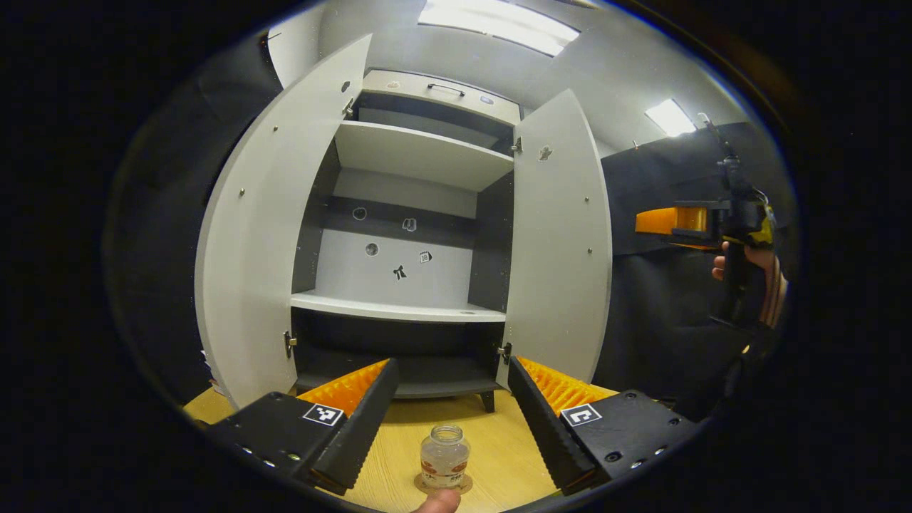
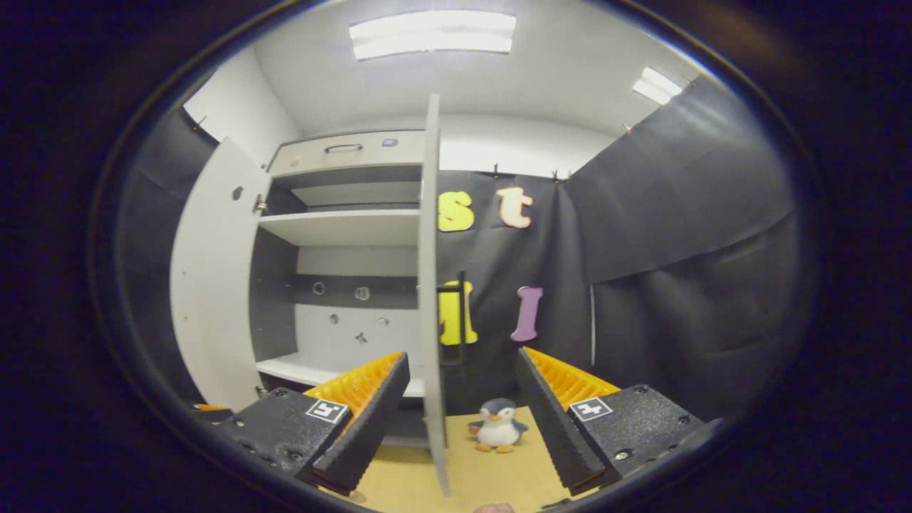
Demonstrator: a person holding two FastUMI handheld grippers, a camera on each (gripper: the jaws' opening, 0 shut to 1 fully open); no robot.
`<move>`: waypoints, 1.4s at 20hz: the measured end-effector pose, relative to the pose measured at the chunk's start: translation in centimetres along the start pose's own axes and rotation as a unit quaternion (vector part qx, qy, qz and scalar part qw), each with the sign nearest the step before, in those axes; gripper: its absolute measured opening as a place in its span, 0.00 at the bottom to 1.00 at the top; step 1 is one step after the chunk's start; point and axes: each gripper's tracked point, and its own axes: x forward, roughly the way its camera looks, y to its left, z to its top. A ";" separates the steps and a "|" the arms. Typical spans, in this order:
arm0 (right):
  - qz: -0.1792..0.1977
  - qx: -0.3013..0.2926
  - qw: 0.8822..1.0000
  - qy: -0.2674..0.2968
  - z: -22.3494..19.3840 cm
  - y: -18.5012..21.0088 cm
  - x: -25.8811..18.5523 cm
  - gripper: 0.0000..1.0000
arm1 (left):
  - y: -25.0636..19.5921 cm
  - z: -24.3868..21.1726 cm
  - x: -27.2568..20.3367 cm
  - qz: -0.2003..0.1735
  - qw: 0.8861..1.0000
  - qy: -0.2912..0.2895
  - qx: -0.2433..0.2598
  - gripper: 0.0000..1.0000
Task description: Grasp the bottle in the cabinet with the left hand and place it on the coaster, then close the right door with the right hand and the left door with the left hand.
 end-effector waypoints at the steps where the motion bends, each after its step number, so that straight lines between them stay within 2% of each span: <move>1: 0.003 0.004 1.000 -0.006 0.9 -0.5 1.6 0.99 | 0.1 -0.1 -0.4 0.003 1.000 0.004 -0.002 0.99; 2: 0.005 0.013 1.000 -0.002 1.2 -0.9 3.5 0.99 | 0.2 -0.2 -0.9 0.009 1.000 0.007 -0.004 0.95; 3: 0.003 0.024 1.000 0.008 1.2 -1.7 5.2 0.99 | 0.4 -0.2 -1.1 0.013 1.000 0.007 -0.006 0.99; 4: 0.002 0.030 0.999 0.017 0.9 -2.6 6.8 0.99 | 0.0 -0.6 -1.1 0.017 1.000 0.007 -0.007 0.95; 7: 0.002 0.041 0.998 0.046 -0.6 -3.7 9.3 0.99 | 1.1 -0.9 -1.0 0.038 0.999 0.009 0.009 0.95; 10: 0.008 0.034 0.998 0.045 -1.3 -3.0 9.6 0.99 | 2.4 -1.2 -1.2 0.065 0.998 0.009 0.015 0.95; 12: 0.008 0.027 0.999 0.033 -1.3 -2.4 9.7 0.92 | 2.5 -1.3 -1.3 0.069 0.998 0.007 0.008 0.95; 15: 0.024 0.030 0.998 0.046 -1.5 -1.5 9.7 0.94 | 2.8 -1.2 -1.3 0.074 0.997 0.002 -0.002 0.95; 18: 0.034 -0.014 0.998 0.043 -0.9 1.6 8.7 0.93 | 3.8 -1.3 -1.5 0.087 0.996 0.000 -0.012 0.95; 20: 0.060 -0.041 0.997 0.039 -0.5 4.7 8.2 0.94 | 4.4 -1.5 -1.8 0.090 0.996 0.000 -0.021 0.95; 22: 0.083 -0.032 0.995 0.052 -1.0 7.6 8.1 0.94 | 5.0 -1.7 -2.2 0.093 0.995 0.004 -0.026 0.99; 23: 0.095 -0.029 0.993 0.059 -1.3 9.4 8.2 0.94 | 5.4 -1.7 -2.7 0.098 0.995 0.004 -0.024 0.95; 28: 0.136 -0.029 0.989 0.045 -2.2 16.6 9.8 0.95 | 7.6 -1.1 -4.3 0.126 0.992 0.001 -0.011 0.95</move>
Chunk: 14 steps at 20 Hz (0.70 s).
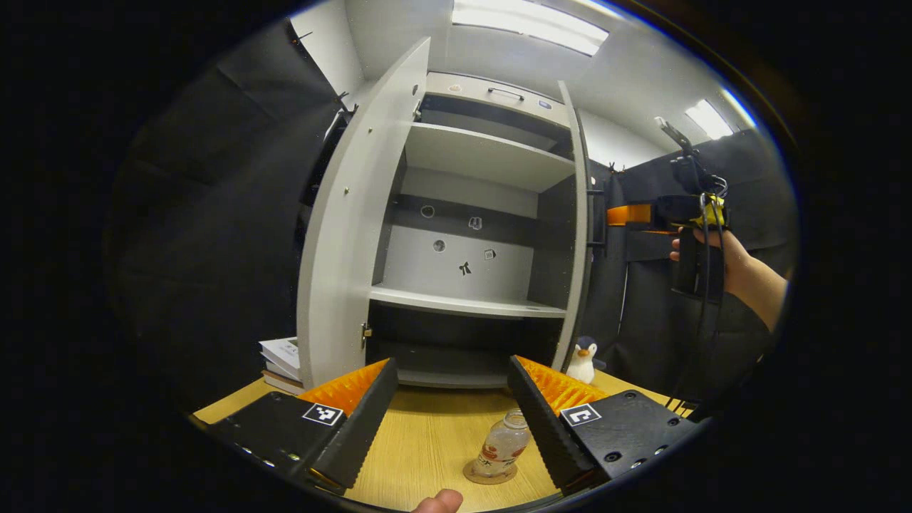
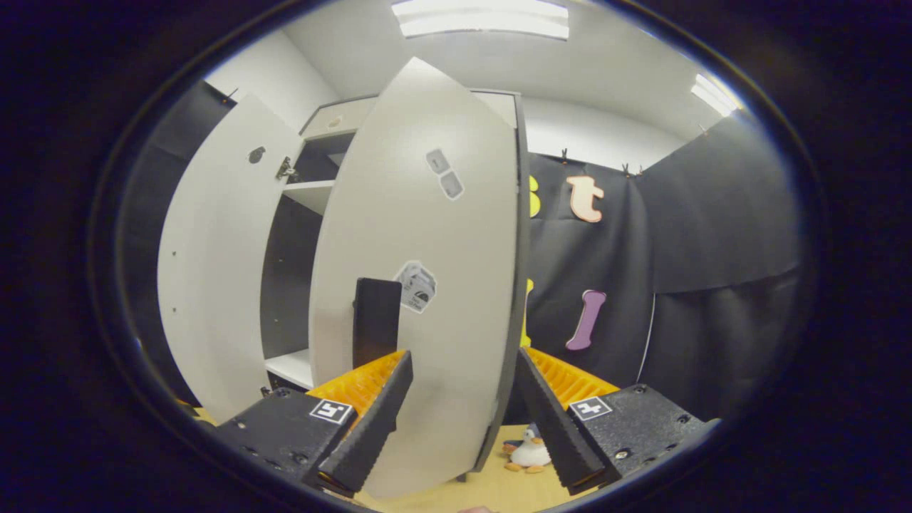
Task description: Grasp the bottle in the cabinet with the left hand and place it on the coaster, then close the right door with the right hand and the left door with the left hand.
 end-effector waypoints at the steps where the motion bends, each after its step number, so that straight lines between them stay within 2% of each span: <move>1: 0.004 0.003 1.000 -0.001 -0.2 1.0 0.7 0.97 | 0.4 0.1 -0.2 0.006 1.000 -0.001 0.002 0.95; 4: -0.012 0.013 1.000 -0.010 -0.1 0.9 1.6 0.97 | 1.3 0.5 -1.0 0.019 1.000 -0.004 0.006 0.95; 6: -0.008 0.026 1.000 -0.014 0.1 0.8 1.4 0.97 | 1.8 0.6 -1.3 0.024 1.000 -0.003 0.009 0.95; 8: -0.017 0.030 0.999 -0.019 0.3 -0.3 0.2 0.97 | 2.2 0.9 -1.1 0.025 1.000 -0.004 0.012 0.95; 9: -0.018 0.031 0.999 -0.022 0.5 -0.6 -0.7 0.97 | 2.1 1.1 -1.1 0.024 1.000 -0.004 0.013 0.95; 10: -0.014 0.030 0.999 -0.022 0.6 -0.5 -1.6 0.96 | 1.9 1.2 -1.4 0.022 1.000 -0.004 0.013 0.99; 13: -0.012 0.025 0.999 -0.018 0.0 -0.4 -4.7 0.96 | 1.2 1.4 -1.6 0.014 1.000 -0.006 0.010 0.99; 14: -0.013 0.025 1.000 -0.014 -0.5 -0.4 -5.8 0.96 | 1.1 1.5 -1.6 0.010 1.000 -0.006 0.008 0.95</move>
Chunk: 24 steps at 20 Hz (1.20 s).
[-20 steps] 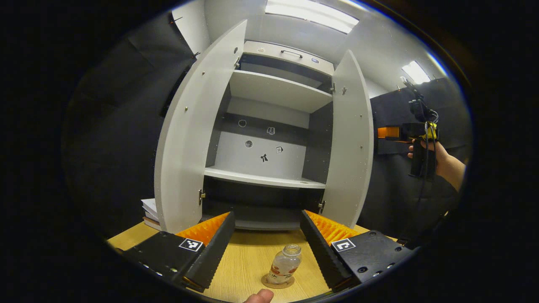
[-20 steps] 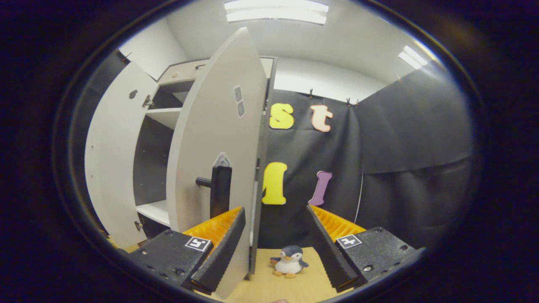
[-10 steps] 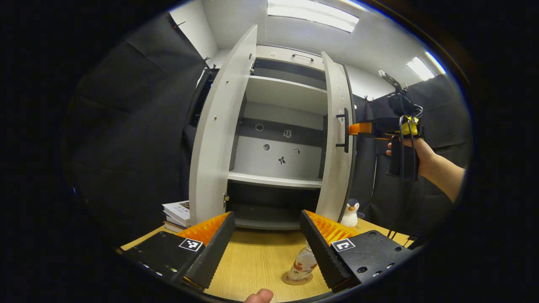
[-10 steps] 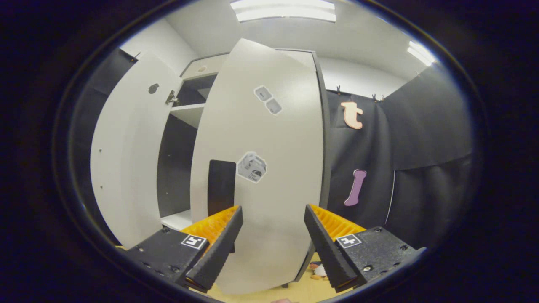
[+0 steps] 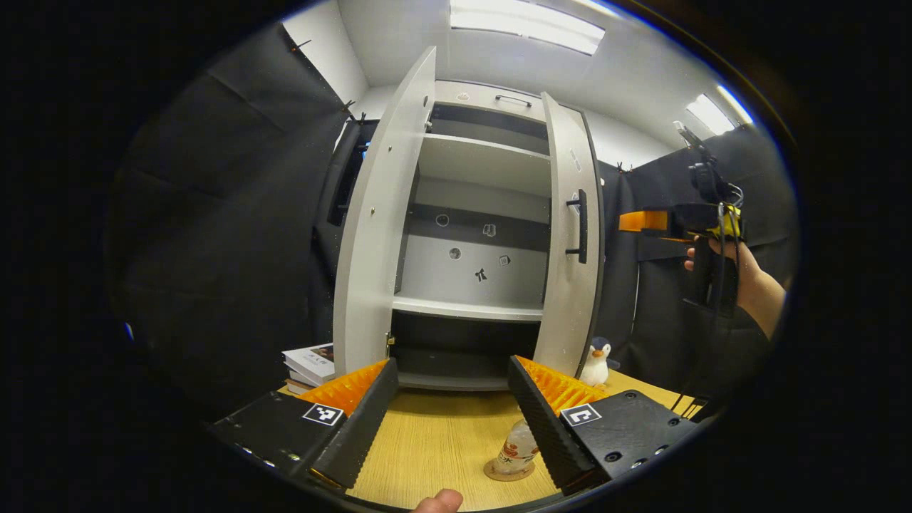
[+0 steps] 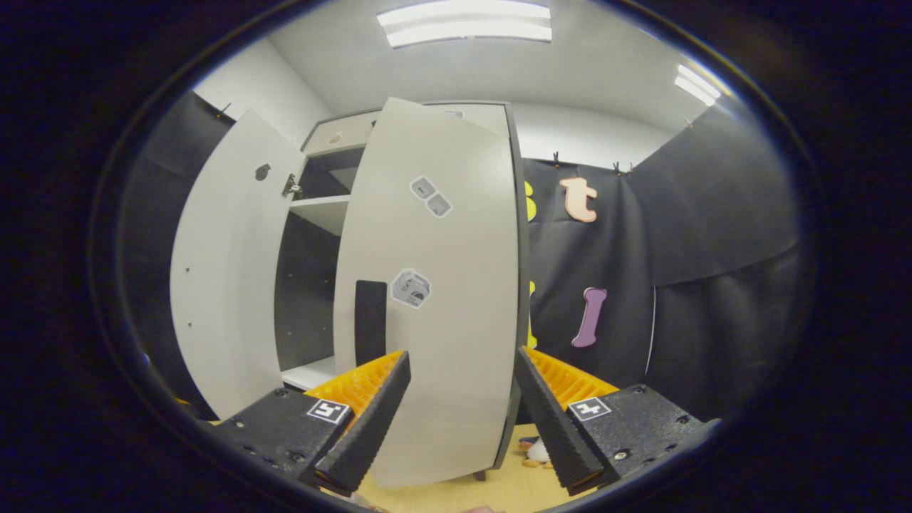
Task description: Grasp the bottle in the cabinet with the left hand and place it on the coaster, then close the right door with the right hand and the left door with the left hand.
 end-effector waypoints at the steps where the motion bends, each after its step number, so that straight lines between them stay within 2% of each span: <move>1: 0.002 0.003 1.000 0.005 -0.6 0.2 -1.1 0.96 | -0.2 0.1 0.0 -0.003 1.000 0.000 -0.001 0.95; 2: 0.007 0.006 1.000 0.011 -1.4 0.7 -2.1 0.97 | -0.3 0.3 0.2 -0.006 1.000 -0.001 -0.002 0.99; 3: 0.008 0.009 1.000 0.016 -2.3 1.2 -3.3 0.96 | -0.5 0.5 0.4 -0.009 1.000 -0.002 -0.003 0.99; 4: 0.008 0.009 1.000 0.023 -3.4 1.5 -4.3 0.97 | -0.7 0.6 0.5 -0.013 1.000 -0.003 -0.003 0.95; 5: 0.001 0.007 0.999 0.034 -4.8 1.5 -5.4 0.96 | -1.0 0.7 0.8 -0.017 1.000 -0.001 -0.002 0.99; 7: -0.007 0.005 0.999 0.041 -6.9 2.0 -7.1 0.96 | -1.1 0.7 0.9 -0.022 1.000 0.003 0.001 0.99; 8: -0.007 0.006 0.999 0.045 -7.8 2.4 -7.9 0.96 | -1.1 0.8 1.1 -0.023 1.000 0.001 0.001 0.95; 10: -0.005 0.006 0.998 0.056 -9.7 3.3 -9.2 0.97 | -1.2 0.8 0.9 -0.023 1.000 0.003 0.002 0.95; 11: -0.008 0.006 0.998 0.059 -10.5 3.5 -9.9 0.96 | -1.2 0.7 0.9 -0.022 1.000 0.004 0.002 0.99; 12: -0.015 0.003 0.998 0.057 -11.1 3.5 -10.5 0.97 | -1.1 0.6 0.9 -0.020 1.000 0.004 0.000 0.90; 13: -0.023 -0.001 0.998 0.054 -11.5 3.5 -10.9 0.96 | -1.1 0.4 1.1 -0.019 1.000 0.010 -0.003 0.90; 14: -0.027 -0.004 0.998 0.053 -11.8 3.5 -11.0 0.97 | -1.2 0.1 0.9 -0.020 1.000 0.018 -0.007 0.95; 15: -0.027 -0.004 0.998 0.057 -12.2 3.8 -11.0 0.97 | -1.2 0.4 0.7 -0.021 0.999 0.021 -0.013 0.95; 18: -0.012 0.011 0.998 0.059 -12.2 4.5 -11.2 0.97 | 0.0 6.4 -0.3 -0.022 0.998 -0.048 -0.035 0.95; 19: -0.005 0.012 0.998 0.056 -12.0 4.8 -11.2 0.95 | 1.2 8.6 -0.5 -0.012 0.997 -0.068 -0.035 0.95; 20: -0.001 0.010 0.999 0.049 -11.7 5.0 -11.3 0.97 | 3.0 10.4 -0.8 0.005 0.996 -0.085 -0.033 0.99; 22: 0.003 0.002 0.999 0.043 -11.6 5.3 -11.3 0.97 | 8.1 13.3 -0.7 0.061 0.992 -0.112 -0.008 0.99; 23: 0.005 -0.002 0.999 0.046 -11.9 5.5 -11.3 0.96 | 10.7 14.8 -0.4 0.092 0.987 -0.128 0.009 0.95; 24: 0.010 -0.002 0.999 0.047 -12.0 5.8 -11.4 0.96 | 13.2 16.2 0.2 0.122 0.982 -0.140 0.027 1.00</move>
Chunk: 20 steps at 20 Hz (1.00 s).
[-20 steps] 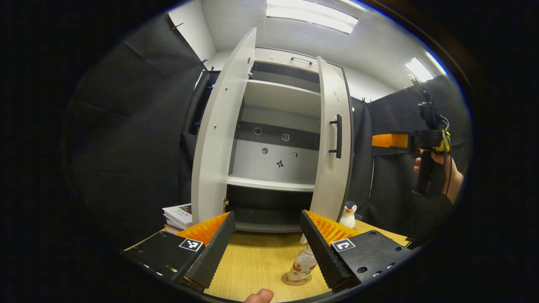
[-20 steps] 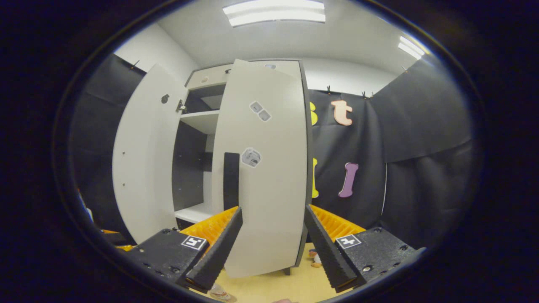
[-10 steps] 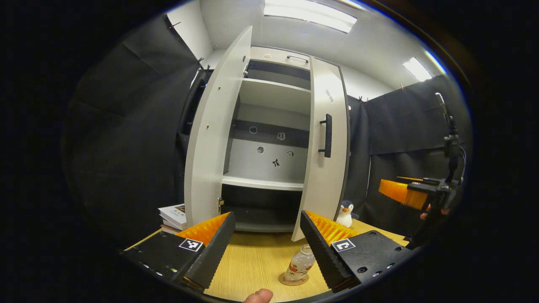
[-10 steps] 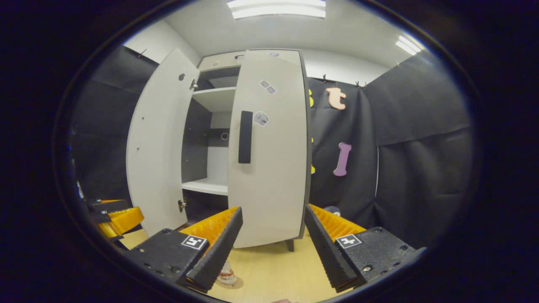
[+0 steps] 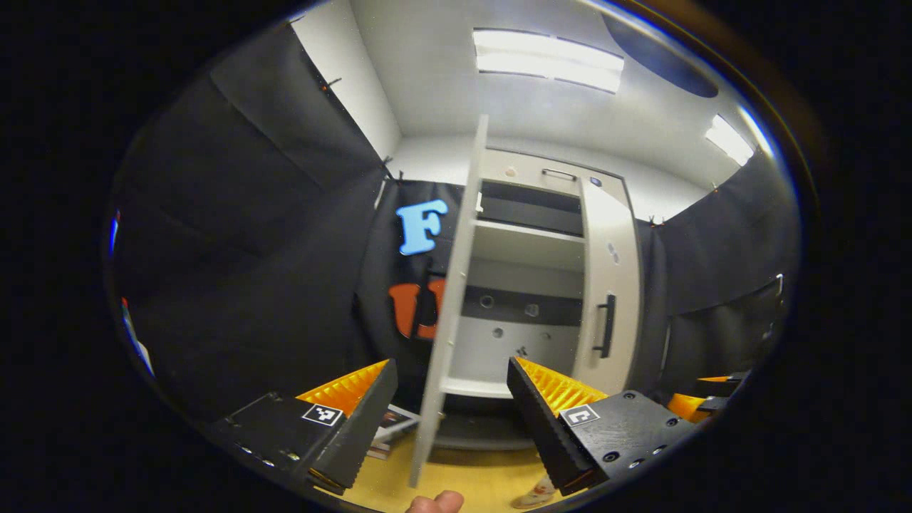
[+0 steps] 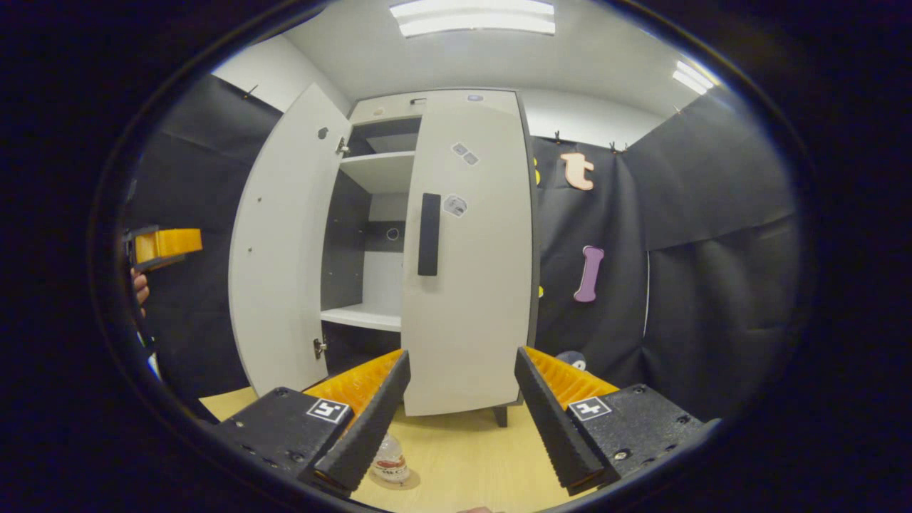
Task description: Grasp the bottle in the cabinet with the left hand and place it on the coaster, then close the right door with the right hand and the left door with the left hand.
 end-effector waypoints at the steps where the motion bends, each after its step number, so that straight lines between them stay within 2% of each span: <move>1: 0.005 0.003 1.000 -0.002 0.1 0.3 -0.2 0.97 | 1.6 0.5 1.4 0.017 1.000 -0.009 0.013 1.00; 2: 0.010 0.004 1.000 -0.003 0.1 0.7 -0.4 0.97 | 2.9 0.7 3.1 0.034 0.999 -0.019 0.022 0.95; 5: 0.003 0.007 1.000 -0.016 0.6 0.3 -1.0 0.97 | 6.0 0.3 7.5 0.069 0.997 -0.023 0.037 0.95; 6: 0.001 0.006 1.000 -0.016 0.9 0.0 -1.0 0.96 | 6.2 -0.6 8.4 0.070 0.997 -0.012 0.030 0.94; 7: -0.002 0.005 1.000 -0.016 1.1 -0.3 -0.9 0.96 | 6.5 -1.1 9.4 0.069 0.997 -0.003 0.018 0.99; 8: -0.005 0.004 1.000 -0.019 1.5 -0.6 -0.9 0.96 | 7.2 -1.9 10.3 0.067 0.998 0.005 0.005 0.95; 10: -0.015 0.002 1.000 -0.023 2.0 -1.4 -0.8 0.96 | 8.2 -2.7 10.3 0.074 0.997 0.005 -0.006 0.95; 11: -0.020 0.002 0.999 -0.025 2.1 -1.7 -0.7 0.96 | 8.5 -3.2 10.3 0.080 0.997 0.007 0.000 0.99; 12: -0.023 0.002 0.999 -0.026 2.2 -1.9 -0.7 0.96 | 8.4 -3.6 10.6 0.082 0.997 0.012 0.004 0.99; 14: -0.024 0.001 0.999 -0.026 2.3 -2.1 -0.4 0.96 | 7.8 -4.5 10.8 0.076 0.997 0.025 0.001 0.90; 15: -0.024 0.000 0.999 -0.027 2.4 -2.1 -0.3 0.96 | 7.9 -4.2 10.9 0.077 0.997 0.014 -0.003 0.99; 16: -0.026 -0.001 0.999 -0.028 2.4 -2.2 -0.3 0.96 | 7.9 -4.4 11.3 0.075 0.997 0.018 -0.005 0.94; 20: -0.020 0.007 0.999 -0.028 2.1 -1.9 0.1 0.97 | 7.5 -4.6 10.7 0.074 0.997 0.032 -0.011 0.94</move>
